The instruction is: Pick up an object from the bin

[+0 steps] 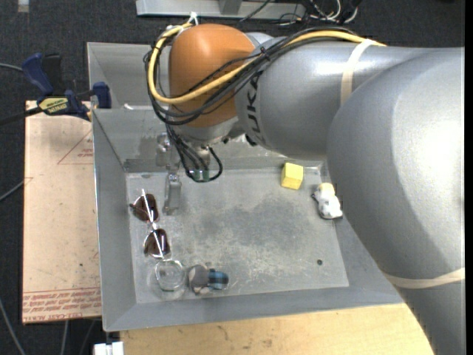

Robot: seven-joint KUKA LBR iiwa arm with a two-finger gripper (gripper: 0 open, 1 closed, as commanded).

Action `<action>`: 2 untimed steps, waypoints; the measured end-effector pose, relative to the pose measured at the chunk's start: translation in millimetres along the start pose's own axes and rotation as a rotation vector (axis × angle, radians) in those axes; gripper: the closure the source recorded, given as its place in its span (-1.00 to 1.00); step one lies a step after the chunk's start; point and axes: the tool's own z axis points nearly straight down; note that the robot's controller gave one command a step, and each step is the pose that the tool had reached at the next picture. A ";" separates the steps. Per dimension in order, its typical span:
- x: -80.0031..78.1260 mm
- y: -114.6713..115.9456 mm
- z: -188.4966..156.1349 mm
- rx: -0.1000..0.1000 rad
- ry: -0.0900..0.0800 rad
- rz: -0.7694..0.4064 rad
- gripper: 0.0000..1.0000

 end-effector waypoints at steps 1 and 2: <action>-1.9 -1.0 -5.6 -0.002 -0.008 0.004 -1.00; 3.8 20.6 46.6 -0.001 -0.016 -0.238 -1.00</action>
Offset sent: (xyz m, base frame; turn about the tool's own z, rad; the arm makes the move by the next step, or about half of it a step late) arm -0.0128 0.0356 -0.0892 -0.4036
